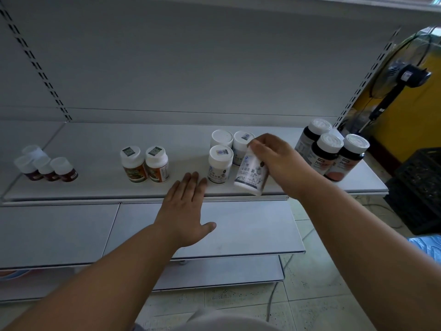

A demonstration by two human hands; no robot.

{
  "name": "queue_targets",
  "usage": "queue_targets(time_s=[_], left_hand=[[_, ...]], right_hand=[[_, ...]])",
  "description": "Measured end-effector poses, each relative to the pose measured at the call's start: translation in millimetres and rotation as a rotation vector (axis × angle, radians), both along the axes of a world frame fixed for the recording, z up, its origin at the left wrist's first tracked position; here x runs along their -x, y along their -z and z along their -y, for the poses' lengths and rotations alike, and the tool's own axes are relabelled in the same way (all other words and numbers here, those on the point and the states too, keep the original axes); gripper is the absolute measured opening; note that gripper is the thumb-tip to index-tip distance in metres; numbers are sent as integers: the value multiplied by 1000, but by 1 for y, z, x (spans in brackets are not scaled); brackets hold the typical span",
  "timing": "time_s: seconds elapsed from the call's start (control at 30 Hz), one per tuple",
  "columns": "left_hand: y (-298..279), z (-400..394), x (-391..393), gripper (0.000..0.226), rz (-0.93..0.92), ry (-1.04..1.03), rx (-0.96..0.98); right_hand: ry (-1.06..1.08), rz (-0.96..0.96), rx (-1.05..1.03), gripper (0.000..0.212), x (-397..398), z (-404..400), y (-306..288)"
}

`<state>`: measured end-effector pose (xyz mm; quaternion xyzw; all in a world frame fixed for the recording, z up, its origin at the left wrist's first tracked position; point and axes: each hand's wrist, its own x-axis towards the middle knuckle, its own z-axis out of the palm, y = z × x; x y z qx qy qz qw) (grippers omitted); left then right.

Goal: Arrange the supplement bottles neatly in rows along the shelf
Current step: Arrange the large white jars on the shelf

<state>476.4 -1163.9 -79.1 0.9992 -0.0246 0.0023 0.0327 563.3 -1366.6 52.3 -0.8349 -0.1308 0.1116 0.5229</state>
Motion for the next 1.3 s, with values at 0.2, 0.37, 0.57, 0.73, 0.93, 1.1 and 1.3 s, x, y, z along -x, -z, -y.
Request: queue_targets(time_s=[0.2,0.37,0.57,0.73,0.93,1.1,1.3], left_hand=[[1,-1,1,107,-5,3,10],[0,0,1,107,-3,-3,27],[-1,1,2,106,-10,-10,20],[-3,2,1,106,-22,-13,25],[-3,3,1,107,-15,-23,10],[-6,4,1,106,-36,-38,4],[-5,5,1,106,-32,-36,13]], right_hand=[[-73,533,459,47,-17,-1,19],[-111,643,490,38,-26,1,37],[-95,681,416,31,-26,-3,50],[-40,713,402,29,-26,-7,50],[61,455,551,35,-54,-31,12],[7,214,703,34,-71,-47,-1],[112,269,544,30,-72,-41,6]])
